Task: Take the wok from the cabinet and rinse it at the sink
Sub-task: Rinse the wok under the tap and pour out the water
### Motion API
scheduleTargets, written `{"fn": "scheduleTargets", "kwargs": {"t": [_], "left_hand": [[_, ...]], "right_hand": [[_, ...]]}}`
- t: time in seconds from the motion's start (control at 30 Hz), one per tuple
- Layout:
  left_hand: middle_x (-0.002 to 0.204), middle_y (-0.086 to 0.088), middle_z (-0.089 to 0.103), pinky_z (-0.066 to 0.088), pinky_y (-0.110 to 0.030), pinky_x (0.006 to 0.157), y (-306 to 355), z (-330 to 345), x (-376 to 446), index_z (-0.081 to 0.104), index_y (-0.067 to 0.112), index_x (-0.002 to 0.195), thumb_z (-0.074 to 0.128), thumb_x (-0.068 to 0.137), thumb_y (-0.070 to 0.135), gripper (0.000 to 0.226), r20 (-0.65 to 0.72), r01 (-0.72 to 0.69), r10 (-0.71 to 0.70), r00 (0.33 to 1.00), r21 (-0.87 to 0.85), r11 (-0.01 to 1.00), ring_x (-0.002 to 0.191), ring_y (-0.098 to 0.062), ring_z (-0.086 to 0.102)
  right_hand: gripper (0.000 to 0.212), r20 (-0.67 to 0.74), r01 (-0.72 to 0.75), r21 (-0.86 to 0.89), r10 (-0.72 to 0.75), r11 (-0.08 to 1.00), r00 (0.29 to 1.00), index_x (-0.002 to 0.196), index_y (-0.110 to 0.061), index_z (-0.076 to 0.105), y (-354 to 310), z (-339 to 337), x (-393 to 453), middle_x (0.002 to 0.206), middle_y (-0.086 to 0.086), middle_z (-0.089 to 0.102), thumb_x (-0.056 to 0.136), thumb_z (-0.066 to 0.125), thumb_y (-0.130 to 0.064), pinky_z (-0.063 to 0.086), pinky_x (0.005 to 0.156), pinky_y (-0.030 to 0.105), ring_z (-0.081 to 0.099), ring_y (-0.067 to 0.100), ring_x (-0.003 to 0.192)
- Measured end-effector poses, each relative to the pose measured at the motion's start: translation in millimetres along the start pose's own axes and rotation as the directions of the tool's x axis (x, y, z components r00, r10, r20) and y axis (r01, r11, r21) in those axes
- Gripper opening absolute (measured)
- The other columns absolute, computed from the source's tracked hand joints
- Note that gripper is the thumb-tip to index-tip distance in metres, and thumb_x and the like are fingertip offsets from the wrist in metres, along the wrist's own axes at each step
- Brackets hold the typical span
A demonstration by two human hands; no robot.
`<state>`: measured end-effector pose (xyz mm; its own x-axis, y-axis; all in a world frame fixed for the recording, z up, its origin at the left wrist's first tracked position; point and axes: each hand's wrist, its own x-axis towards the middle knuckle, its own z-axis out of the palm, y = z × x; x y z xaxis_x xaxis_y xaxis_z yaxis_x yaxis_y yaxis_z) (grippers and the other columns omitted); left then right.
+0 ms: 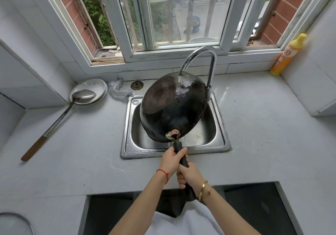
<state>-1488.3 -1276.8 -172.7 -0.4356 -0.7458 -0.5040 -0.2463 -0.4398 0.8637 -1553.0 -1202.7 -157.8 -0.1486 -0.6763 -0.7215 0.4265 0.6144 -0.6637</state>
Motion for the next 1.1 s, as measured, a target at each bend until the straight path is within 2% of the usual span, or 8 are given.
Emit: {"fn": "scheduleTargets", "kwargs": {"t": [0.13, 0.43, 0.8, 0.97, 1.1], "left_hand": [[0.081, -0.006, 0.069, 0.060, -0.042, 0.082, 1, 4, -1, 0.056, 0.010, 0.097, 0.065, 0.091, 0.029, 0.023, 0.008, -0.004, 0.004, 1.000, 0.020, 1.000, 0.075, -0.020, 0.070], [0.080, -0.004, 0.070, 0.059, -0.032, 0.077, 8, 8, 4, 0.056, 0.009, 0.099, 0.063, 0.092, 0.029, 0.023, 0.017, -0.024, 0.023, 1.000, 0.032, 0.999, 0.075, -0.017, 0.070], [0.084, -0.006, 0.070, 0.059, -0.041, 0.084, 10, -3, 7, 0.057, 0.009, 0.099, 0.065, 0.091, 0.030, 0.025, -0.001, -0.005, 0.005, 1.000, -0.017, 1.000, 0.077, -0.019, 0.071], [0.082, -0.006, 0.069, 0.060, -0.032, 0.076, 6, -2, -3, 0.057, 0.008, 0.096, 0.063, 0.092, 0.027, 0.020, -0.008, -0.010, 0.010, 1.000, -0.034, 0.999, 0.075, -0.018, 0.070], [0.082, -0.007, 0.069, 0.059, -0.029, 0.075, 1, -5, -11, 0.058, 0.008, 0.096, 0.063, 0.092, 0.028, 0.020, -0.012, -0.009, 0.009, 1.000, -0.027, 1.000, 0.076, -0.018, 0.070]], "right_hand": [[0.030, -0.009, 0.004, 0.022, -0.004, 1.000, 1.000, 0.070, -0.014, 0.042, 0, -3, -3, 0.046, -0.001, 0.035, 0.095, 0.056, -0.023, 0.032, 0.036, 0.019, 0.033, 0.011, 0.036], [0.033, -0.021, 0.016, 0.014, -0.016, 1.000, 1.000, 0.067, -0.013, 0.044, -6, -7, 0, 0.047, -0.001, 0.037, 0.096, 0.055, -0.024, 0.033, 0.037, 0.020, 0.035, 0.012, 0.037], [0.030, 0.002, 0.011, -0.011, -0.011, 1.000, 1.000, 0.070, -0.012, 0.043, -13, 2, 4, 0.048, 0.000, 0.037, 0.097, 0.053, -0.022, 0.034, 0.037, 0.020, 0.035, 0.012, 0.037], [0.031, -0.006, 0.004, -0.034, -0.004, 0.999, 1.000, 0.067, -0.013, 0.042, -6, 3, -1, 0.048, 0.001, 0.037, 0.095, 0.054, -0.019, 0.033, 0.037, 0.020, 0.035, 0.012, 0.038], [0.030, 0.001, 0.003, -0.052, -0.003, 0.999, 1.000, 0.068, -0.013, 0.043, -1, 5, -7, 0.046, -0.001, 0.038, 0.096, 0.054, -0.019, 0.035, 0.037, 0.020, 0.036, 0.012, 0.036]]}}
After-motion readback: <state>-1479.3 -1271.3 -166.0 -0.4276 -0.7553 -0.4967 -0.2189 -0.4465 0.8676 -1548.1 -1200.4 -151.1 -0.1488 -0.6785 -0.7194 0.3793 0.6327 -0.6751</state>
